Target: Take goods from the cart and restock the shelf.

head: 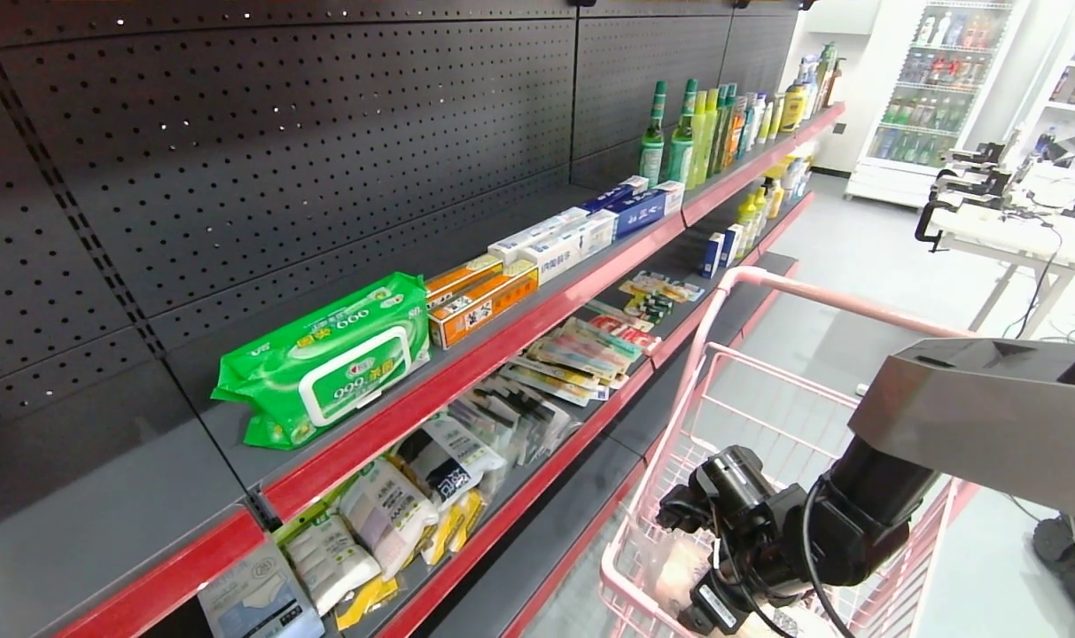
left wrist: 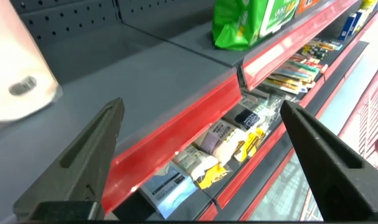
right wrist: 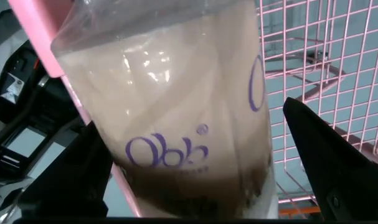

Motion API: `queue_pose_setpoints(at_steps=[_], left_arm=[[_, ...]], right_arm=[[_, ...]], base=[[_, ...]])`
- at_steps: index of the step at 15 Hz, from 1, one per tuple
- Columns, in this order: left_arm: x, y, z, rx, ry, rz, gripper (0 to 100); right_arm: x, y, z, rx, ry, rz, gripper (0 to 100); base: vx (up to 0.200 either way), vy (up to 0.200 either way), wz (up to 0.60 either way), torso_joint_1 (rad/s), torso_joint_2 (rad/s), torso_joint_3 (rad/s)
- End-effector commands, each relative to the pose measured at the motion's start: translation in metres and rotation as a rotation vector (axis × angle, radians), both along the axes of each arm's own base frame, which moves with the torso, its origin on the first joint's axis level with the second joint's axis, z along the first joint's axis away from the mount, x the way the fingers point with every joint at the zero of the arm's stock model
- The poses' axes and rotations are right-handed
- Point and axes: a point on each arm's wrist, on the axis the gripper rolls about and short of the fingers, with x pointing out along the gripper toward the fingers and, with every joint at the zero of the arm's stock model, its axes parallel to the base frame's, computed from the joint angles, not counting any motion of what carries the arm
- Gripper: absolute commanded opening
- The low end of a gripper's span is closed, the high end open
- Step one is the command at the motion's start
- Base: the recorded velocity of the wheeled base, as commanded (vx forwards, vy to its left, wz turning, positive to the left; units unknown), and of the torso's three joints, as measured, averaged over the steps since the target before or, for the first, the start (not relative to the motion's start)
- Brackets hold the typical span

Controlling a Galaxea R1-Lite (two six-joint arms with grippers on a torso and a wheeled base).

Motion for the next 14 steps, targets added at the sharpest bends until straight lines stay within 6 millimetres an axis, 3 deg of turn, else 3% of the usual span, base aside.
queue_pose_setpoints(at_steps=[1, 14], left_arm=[[0.0, 0.0, 0.0, 0.0, -0.001, 0.001, 100], [0.0, 0.0, 0.0, 0.0, -0.001, 0.001, 100]], right_arm=[[0.001, 0.001, 0.001, 0.004, -0.002, 0.002, 100], [0.01, 0.008, -0.005, -0.054, -0.034, 0.153, 100]], base=[[0.0, 0.0, 0.0, -0.134, 0.35, 0.198], [0.0, 0.0, 0.0, -0.015, 0.04, 0.022]])
